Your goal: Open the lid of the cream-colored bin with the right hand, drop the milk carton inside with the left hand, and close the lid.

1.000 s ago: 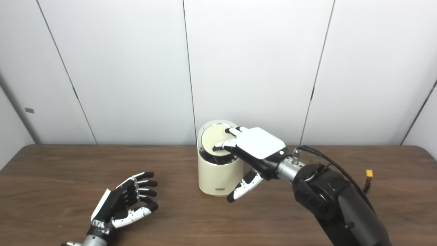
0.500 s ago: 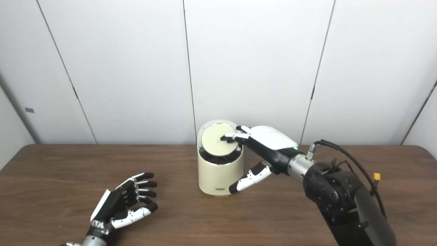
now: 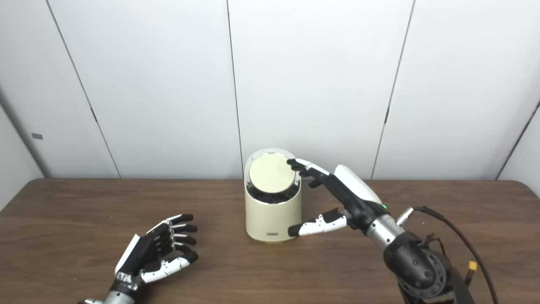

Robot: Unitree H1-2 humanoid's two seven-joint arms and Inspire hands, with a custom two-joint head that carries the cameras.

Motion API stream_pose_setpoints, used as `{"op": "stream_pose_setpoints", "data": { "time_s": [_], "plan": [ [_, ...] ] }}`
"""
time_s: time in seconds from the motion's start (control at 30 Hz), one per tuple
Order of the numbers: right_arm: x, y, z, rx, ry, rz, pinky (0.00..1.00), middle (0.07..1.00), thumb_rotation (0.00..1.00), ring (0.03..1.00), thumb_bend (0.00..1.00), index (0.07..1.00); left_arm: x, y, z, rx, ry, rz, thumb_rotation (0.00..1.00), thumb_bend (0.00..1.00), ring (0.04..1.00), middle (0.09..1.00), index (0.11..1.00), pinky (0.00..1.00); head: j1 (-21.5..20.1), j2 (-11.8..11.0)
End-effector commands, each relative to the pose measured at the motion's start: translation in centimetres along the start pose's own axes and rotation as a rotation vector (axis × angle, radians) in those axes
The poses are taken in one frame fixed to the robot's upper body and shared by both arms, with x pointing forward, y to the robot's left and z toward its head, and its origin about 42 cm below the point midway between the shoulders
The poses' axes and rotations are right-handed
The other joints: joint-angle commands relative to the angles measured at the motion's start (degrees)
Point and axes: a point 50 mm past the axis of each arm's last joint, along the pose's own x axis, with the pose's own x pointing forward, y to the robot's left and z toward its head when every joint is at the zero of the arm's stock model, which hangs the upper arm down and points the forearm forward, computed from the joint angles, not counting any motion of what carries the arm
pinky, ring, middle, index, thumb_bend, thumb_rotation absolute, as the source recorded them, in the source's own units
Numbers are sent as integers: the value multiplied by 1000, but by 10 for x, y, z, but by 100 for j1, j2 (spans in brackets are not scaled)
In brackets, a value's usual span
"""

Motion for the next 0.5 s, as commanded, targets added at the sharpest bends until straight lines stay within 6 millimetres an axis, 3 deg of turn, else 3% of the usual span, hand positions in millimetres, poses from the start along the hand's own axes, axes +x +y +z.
{"op": "stream_pose_setpoints", "data": {
  "time_s": [0.0,0.1,0.47],
  "plan": [
    [2,-6,5,71,-63,-104,588,786,269,732,783,848,10,2,19,15,-92,-9,152,722,635,727,816,557,6,5],
    [-10,2,-9,159,-34,-160,539,756,270,685,763,848,11,4,22,6,-103,-6,130,714,632,725,818,547,18,2],
    [-35,15,-26,221,28,-174,656,854,325,785,742,900,16,8,28,-20,-124,-5,124,725,624,726,818,536,-30,-34]
  ]
}}
